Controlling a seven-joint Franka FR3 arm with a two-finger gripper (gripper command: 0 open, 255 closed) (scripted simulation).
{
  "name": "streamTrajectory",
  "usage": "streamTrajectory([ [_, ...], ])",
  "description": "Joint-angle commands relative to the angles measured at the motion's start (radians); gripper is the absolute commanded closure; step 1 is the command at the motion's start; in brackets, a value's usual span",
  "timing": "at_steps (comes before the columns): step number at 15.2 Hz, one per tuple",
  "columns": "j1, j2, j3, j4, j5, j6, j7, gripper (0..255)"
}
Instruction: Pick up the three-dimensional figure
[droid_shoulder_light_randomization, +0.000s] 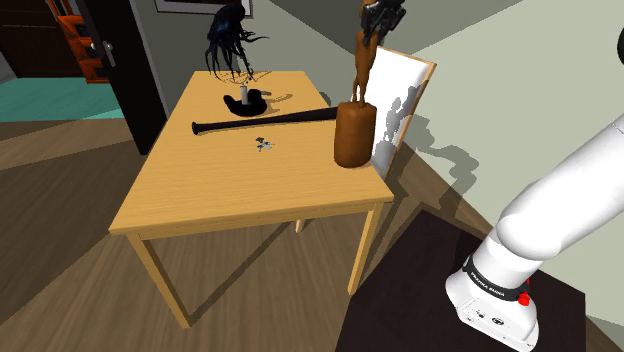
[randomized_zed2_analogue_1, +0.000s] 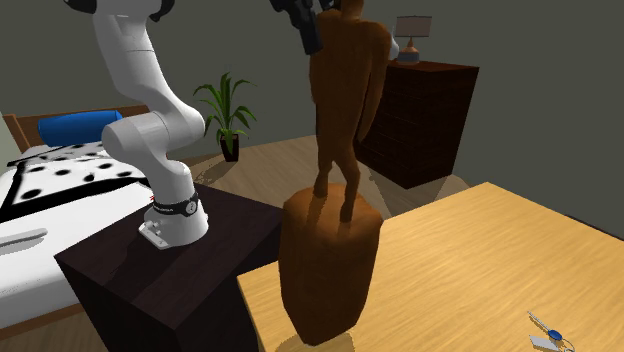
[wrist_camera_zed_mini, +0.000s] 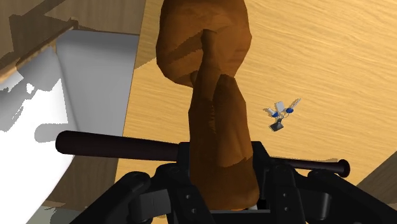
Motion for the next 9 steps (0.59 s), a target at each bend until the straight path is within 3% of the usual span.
streamTrajectory([
  [1, 0.0, 0.008, 0.001, 0.04, 0.0, -0.027, 0.0, 255],
  [9, 0.001, 0.066, 0.0, 0.22, 0.004, -0.148, -0.006, 255],
])
